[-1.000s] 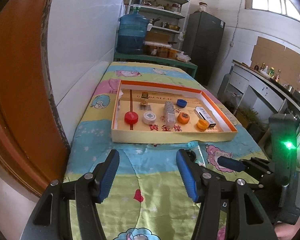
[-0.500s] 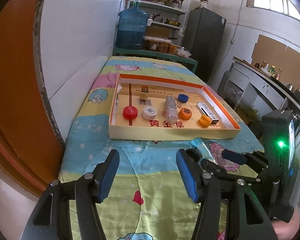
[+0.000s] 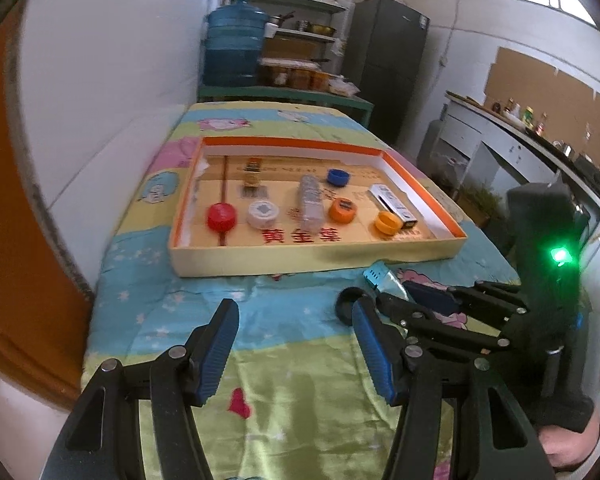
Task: Organize rigid objects
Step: 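Grasp the black cap with the left gripper while the right gripper grasps the teal lighter, then carry the black cap with the left gripper while the right gripper carries the lighter into the tray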
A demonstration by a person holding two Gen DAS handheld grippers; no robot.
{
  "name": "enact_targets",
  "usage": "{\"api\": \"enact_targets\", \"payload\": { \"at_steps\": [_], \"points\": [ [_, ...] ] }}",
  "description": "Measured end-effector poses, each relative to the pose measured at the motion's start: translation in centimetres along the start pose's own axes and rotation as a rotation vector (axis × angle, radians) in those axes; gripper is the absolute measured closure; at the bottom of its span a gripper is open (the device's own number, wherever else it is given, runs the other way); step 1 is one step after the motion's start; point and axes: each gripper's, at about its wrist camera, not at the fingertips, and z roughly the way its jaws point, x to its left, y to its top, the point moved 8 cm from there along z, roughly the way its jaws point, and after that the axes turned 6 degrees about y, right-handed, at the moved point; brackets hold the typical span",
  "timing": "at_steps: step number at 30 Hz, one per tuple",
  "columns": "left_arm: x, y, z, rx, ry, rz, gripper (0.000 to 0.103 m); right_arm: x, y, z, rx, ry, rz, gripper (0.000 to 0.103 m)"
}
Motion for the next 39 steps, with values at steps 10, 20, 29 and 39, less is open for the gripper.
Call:
{"api": "enact_targets", "payload": {
  "at_steps": [10,20,29,39],
  "points": [
    [-4.6,-0.3,3.7,0.068,-0.005,0.126,0.044,-4.7,-0.9,-3.6,-0.06,-0.021,0.121,0.081],
    [-4.1,-0.9,6.0,0.134,0.054,0.097,0.062,-6.2,-1.8,-4.1,-0.064,-0.006,0.166,0.081],
    [-3.9,-0.8,5.9,0.128,0.056,0.101,0.073,-6.1,-1.9,-3.5,-0.058,0.013,0.171,0.081],
    [-4.2,0.1,4.4,0.099,0.009,0.061,0.073,-5.9,-1.0,-4.3,-0.08,0.032,0.166,0.081]
  ]
}}
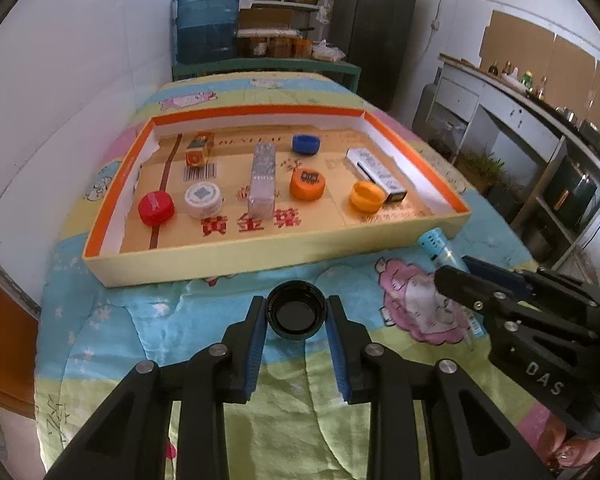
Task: Organize rigid objects
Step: 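Carry the black cap with the left gripper while the right gripper carries the lighter into the tray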
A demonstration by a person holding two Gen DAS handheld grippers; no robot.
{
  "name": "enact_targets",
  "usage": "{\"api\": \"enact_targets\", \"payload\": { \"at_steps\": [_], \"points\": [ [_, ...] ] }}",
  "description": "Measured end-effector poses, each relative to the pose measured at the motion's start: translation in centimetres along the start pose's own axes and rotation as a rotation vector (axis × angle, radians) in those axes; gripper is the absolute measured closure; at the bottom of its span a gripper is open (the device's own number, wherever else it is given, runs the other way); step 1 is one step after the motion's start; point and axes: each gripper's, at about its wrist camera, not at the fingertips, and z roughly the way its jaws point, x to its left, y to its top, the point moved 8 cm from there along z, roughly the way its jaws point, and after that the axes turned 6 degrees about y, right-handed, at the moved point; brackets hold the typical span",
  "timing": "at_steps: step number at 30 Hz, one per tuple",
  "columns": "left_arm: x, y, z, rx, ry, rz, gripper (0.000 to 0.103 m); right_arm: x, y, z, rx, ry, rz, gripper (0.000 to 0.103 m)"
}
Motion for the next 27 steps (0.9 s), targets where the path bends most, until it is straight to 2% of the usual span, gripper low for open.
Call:
{"api": "enact_targets", "payload": {
  "at_steps": [14,27],
  "points": [
    [0.6,3.3,-2.7,-0.073,-0.03,-0.026,0.073,1.1,2.7,-0.9,-0.037,0.046,-0.01,0.081],
    [1.5,6.5,-2.5,-0.109,-0.039,-0.036,0.073,1.5,5.6,-0.6,-0.048,0.044,-0.039,0.081]
  ]
}}
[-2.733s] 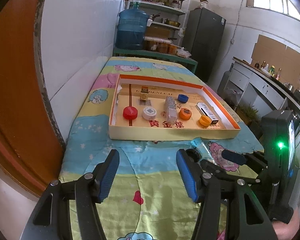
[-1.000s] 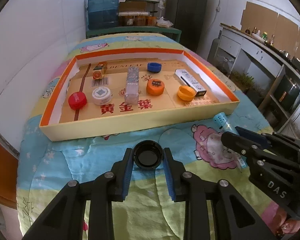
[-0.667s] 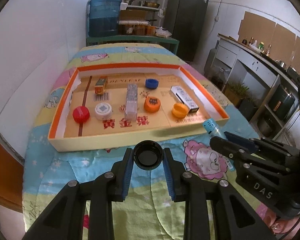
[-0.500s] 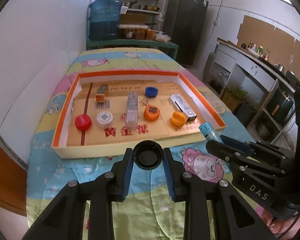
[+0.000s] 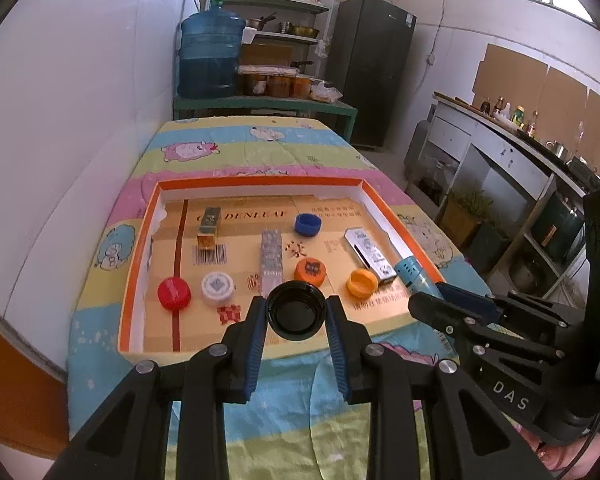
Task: Organize rigid objects
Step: 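Carry the black cap with the left gripper while the right gripper carries the lighter into the tray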
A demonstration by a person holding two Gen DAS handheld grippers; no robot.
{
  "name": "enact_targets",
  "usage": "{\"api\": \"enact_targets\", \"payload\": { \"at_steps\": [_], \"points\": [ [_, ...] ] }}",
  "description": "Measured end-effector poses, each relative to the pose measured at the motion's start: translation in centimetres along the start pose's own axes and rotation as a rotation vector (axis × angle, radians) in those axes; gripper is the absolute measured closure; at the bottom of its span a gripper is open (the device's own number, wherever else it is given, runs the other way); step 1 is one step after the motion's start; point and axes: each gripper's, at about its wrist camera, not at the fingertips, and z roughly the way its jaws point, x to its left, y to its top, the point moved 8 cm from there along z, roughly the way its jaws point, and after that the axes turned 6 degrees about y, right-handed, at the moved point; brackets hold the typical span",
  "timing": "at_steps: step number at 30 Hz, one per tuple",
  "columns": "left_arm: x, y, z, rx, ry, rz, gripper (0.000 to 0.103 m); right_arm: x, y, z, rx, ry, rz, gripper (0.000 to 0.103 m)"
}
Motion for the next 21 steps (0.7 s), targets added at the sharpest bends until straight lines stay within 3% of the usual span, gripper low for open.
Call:
{"api": "enact_targets", "payload": {
  "at_steps": [21],
  "points": [
    [0.5,4.9,3.9,0.007,0.003,0.019,0.073,-1.2,4.8,3.4,0.01,0.005,-0.022,0.081]
  ]
}}
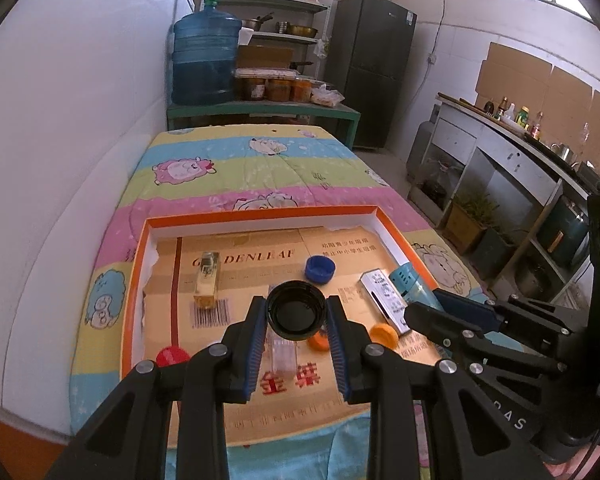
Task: Organize rigid objects
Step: 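Carry the black cap with the left gripper while the right gripper carries the lighter into the tray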
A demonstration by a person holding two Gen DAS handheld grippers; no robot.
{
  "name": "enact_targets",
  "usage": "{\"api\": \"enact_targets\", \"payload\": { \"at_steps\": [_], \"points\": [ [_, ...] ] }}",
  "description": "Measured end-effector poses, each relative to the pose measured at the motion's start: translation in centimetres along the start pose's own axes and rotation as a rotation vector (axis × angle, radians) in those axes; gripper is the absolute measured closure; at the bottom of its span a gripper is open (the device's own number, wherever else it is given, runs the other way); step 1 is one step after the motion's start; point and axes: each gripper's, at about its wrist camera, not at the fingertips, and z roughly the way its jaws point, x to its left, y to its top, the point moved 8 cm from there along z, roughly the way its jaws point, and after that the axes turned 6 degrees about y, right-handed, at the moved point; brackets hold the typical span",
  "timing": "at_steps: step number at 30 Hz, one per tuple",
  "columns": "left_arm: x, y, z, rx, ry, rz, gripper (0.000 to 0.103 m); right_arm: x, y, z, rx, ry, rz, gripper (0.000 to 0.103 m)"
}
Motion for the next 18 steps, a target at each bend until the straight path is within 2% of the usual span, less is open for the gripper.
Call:
{"api": "enact_targets", "payload": {
  "at_steps": [18],
  "points": [
    [1.5,4.0,4.9,0.021,0.017,-0.009,0.073,-2.7,4.0,4.0,0.014,0.003,0.012,0.081]
  ]
}}
